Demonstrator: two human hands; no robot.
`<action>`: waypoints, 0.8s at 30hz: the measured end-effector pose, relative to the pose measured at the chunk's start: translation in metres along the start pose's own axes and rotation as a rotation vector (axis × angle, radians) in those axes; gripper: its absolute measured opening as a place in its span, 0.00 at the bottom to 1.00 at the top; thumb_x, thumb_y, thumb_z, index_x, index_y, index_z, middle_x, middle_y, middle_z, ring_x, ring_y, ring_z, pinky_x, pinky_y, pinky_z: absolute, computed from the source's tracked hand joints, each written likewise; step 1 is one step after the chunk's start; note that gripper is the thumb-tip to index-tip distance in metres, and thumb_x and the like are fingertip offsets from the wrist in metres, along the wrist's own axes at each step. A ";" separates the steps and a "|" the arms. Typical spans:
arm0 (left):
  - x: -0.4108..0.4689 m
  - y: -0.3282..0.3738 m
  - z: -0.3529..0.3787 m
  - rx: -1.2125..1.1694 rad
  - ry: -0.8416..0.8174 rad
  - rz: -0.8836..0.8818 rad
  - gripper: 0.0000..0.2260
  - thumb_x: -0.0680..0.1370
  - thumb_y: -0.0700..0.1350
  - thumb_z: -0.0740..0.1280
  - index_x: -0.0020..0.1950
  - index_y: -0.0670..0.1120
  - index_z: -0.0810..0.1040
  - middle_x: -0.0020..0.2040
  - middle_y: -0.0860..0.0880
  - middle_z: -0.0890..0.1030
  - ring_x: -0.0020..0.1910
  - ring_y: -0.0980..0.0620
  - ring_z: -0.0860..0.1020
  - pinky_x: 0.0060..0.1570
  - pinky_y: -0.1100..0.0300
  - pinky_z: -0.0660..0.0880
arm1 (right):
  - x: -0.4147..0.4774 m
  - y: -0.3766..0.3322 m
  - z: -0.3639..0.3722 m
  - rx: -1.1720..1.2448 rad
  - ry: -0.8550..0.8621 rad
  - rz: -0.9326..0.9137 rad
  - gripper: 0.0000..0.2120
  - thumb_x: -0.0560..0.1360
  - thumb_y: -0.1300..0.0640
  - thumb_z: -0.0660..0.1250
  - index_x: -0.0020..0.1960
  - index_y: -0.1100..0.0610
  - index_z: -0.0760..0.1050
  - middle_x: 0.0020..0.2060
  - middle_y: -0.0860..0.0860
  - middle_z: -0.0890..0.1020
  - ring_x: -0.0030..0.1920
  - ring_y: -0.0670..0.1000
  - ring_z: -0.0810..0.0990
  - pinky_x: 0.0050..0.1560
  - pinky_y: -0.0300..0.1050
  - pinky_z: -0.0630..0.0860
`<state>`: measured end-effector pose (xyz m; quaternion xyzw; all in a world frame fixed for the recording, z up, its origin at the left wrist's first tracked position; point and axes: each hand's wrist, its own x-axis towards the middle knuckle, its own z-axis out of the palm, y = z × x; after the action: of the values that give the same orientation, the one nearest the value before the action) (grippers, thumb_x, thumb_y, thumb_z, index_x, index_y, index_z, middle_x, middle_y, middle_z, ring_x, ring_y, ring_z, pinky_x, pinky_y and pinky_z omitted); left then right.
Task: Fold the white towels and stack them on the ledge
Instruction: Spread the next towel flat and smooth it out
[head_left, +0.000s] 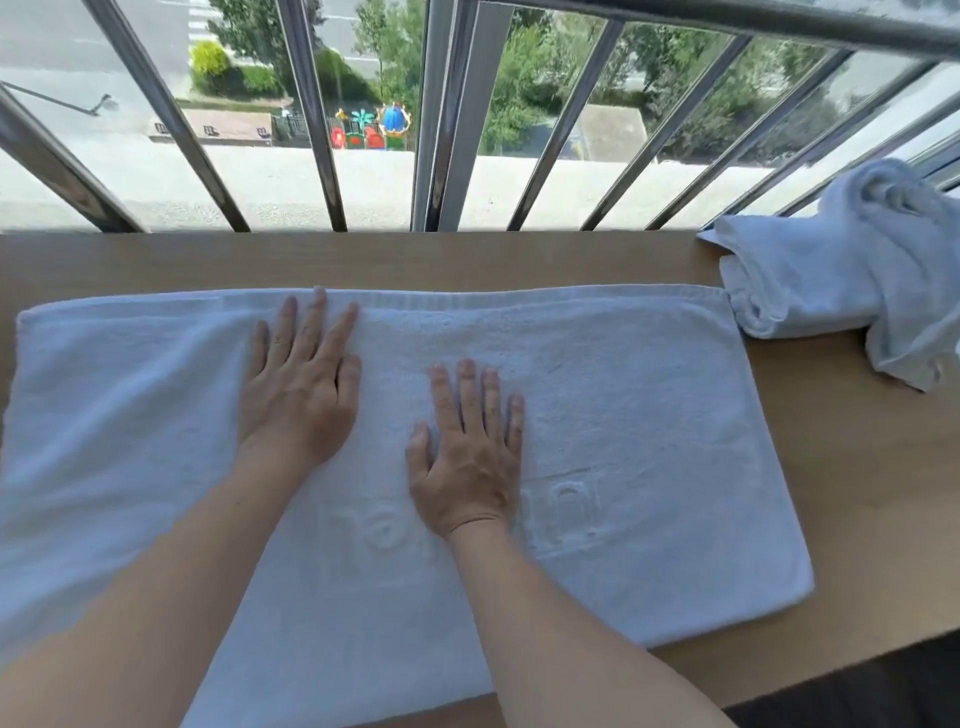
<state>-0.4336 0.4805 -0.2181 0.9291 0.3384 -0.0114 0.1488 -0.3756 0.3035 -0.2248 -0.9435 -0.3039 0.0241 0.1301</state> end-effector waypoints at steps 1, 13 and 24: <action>0.006 -0.003 -0.003 0.003 0.002 -0.010 0.27 0.81 0.57 0.44 0.81 0.58 0.51 0.82 0.52 0.50 0.81 0.50 0.45 0.78 0.50 0.39 | 0.000 0.000 0.000 0.001 0.001 -0.002 0.32 0.78 0.44 0.57 0.80 0.48 0.58 0.80 0.51 0.58 0.80 0.54 0.51 0.77 0.62 0.50; 0.012 -0.017 -0.009 0.010 -0.017 -0.051 0.29 0.81 0.60 0.41 0.82 0.56 0.47 0.82 0.49 0.44 0.80 0.48 0.39 0.77 0.49 0.36 | 0.001 0.001 -0.002 -0.005 0.009 -0.012 0.32 0.77 0.44 0.56 0.80 0.48 0.59 0.80 0.51 0.59 0.80 0.55 0.52 0.77 0.62 0.51; -0.099 -0.021 0.009 0.054 -0.018 0.067 0.31 0.80 0.60 0.50 0.82 0.53 0.51 0.82 0.48 0.51 0.81 0.45 0.49 0.77 0.42 0.50 | 0.001 0.001 -0.003 -0.029 -0.006 -0.009 0.31 0.77 0.44 0.54 0.80 0.48 0.58 0.80 0.50 0.58 0.80 0.54 0.52 0.77 0.61 0.50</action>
<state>-0.5224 0.4312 -0.2205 0.9435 0.3052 -0.0239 0.1268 -0.3737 0.3023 -0.2221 -0.9438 -0.3090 0.0220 0.1154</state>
